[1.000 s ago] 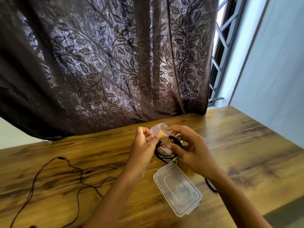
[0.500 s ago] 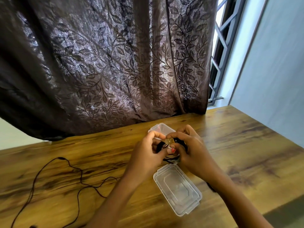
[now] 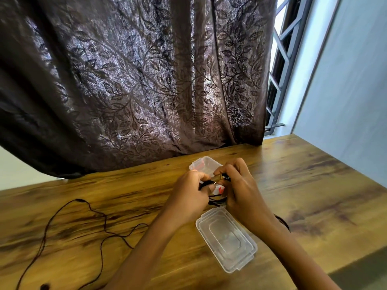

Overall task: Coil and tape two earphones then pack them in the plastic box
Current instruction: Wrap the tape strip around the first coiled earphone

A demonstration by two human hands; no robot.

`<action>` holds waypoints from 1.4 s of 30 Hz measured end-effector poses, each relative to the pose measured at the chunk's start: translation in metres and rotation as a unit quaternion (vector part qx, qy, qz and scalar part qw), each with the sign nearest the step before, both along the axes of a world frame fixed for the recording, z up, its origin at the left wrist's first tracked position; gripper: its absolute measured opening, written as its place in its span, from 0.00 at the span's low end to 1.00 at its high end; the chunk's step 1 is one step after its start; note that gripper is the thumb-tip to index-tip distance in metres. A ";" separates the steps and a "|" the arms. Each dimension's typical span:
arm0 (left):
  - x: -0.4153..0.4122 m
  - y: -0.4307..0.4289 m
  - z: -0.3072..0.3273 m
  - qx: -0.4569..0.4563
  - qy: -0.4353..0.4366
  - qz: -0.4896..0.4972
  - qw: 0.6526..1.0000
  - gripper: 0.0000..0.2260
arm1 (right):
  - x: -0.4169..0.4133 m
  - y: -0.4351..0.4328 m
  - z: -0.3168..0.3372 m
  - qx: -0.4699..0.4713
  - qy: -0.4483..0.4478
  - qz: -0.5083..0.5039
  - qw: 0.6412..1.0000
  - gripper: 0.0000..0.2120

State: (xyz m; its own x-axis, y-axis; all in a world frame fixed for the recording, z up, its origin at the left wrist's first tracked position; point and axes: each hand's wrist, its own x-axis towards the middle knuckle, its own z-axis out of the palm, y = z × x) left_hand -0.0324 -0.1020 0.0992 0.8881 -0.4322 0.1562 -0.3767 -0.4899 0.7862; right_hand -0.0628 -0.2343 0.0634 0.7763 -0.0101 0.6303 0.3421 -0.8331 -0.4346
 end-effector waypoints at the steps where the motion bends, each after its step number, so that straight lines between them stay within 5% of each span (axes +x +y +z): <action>1: 0.000 0.001 0.001 -0.001 0.019 -0.007 1.000 0.07 | 0.000 0.000 -0.001 -0.002 0.000 0.006 1.000 0.16; 12: 0.008 0.010 -0.005 -0.130 0.293 -0.111 0.941 0.07 | -0.002 0.001 0.001 0.039 0.070 0.077 0.994 0.16; 20: 0.010 0.008 -0.014 -0.190 0.336 -0.124 0.914 0.10 | -0.003 0.003 -0.004 0.022 0.093 0.062 0.994 0.14; 24: 0.014 0.011 -0.017 -0.227 0.343 -0.113 0.905 0.09 | 0.000 0.000 -0.004 0.111 0.077 0.053 0.989 0.09; 28: 0.015 0.017 -0.021 -0.233 0.324 -0.093 0.912 0.07 | 0.002 -0.001 -0.005 0.253 0.166 0.108 0.947 0.15; 36: 0.019 0.025 -0.040 -0.209 0.285 -0.023 0.935 0.10 | 0.011 0.007 -0.018 0.496 0.292 0.215 0.789 0.20; 42: 0.027 0.036 -0.060 -0.202 0.323 0.036 0.924 0.10 | 0.021 0.020 -0.041 0.559 0.306 0.215 0.740 0.26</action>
